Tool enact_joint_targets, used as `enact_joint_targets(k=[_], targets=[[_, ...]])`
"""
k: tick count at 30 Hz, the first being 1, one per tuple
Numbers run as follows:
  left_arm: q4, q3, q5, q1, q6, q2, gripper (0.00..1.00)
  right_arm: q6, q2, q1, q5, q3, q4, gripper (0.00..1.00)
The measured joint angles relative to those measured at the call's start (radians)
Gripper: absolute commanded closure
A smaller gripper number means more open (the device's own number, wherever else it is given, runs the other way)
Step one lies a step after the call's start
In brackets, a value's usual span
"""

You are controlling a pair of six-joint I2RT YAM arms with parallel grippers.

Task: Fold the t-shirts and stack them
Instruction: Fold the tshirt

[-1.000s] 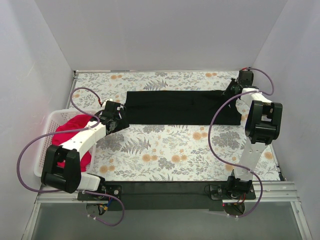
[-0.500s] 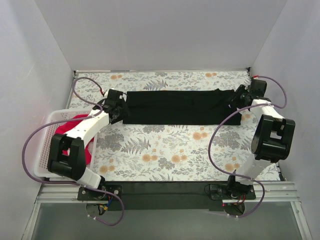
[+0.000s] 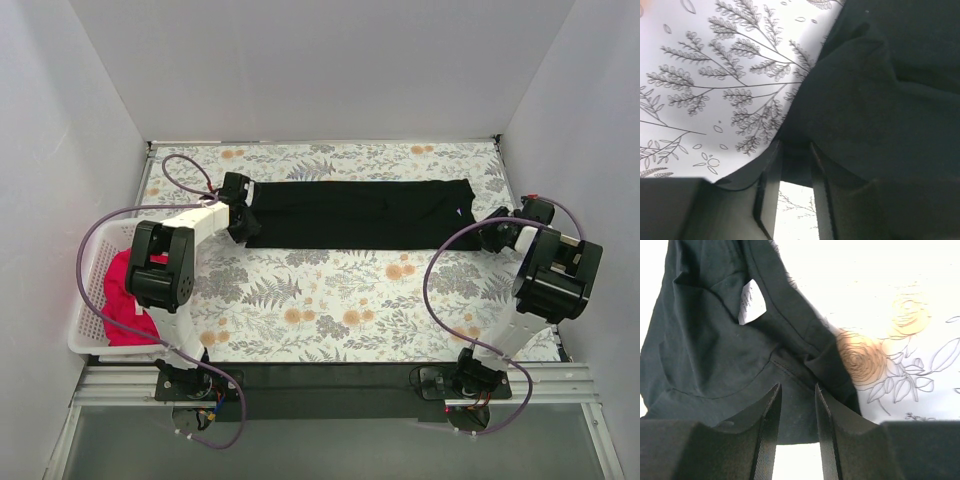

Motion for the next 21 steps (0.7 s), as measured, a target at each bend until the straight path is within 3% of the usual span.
enact_joint_targets(k=[6,12,15,19,21], targets=[[-0.016,-0.004,-0.011,0.007,-0.024,0.003,0.84,0.012,0.018,-0.058,-0.023,-0.009,0.031,0.61],[0.018,-0.14,0.007,0.009,-0.057,-0.097,0.82,0.016,0.02,-0.086,-0.034,-0.01,0.034,0.61],[0.014,-0.265,0.036,0.006,-0.077,-0.21,0.75,0.008,0.019,-0.088,-0.036,-0.009,0.031,0.61],[-0.042,-0.38,0.066,-0.002,-0.094,-0.345,0.57,-0.009,-0.011,-0.081,-0.019,-0.009,0.004,0.55],[-0.112,-0.409,0.068,-0.005,-0.094,-0.398,0.43,-0.023,-0.047,-0.066,0.007,-0.008,-0.007,0.5]])
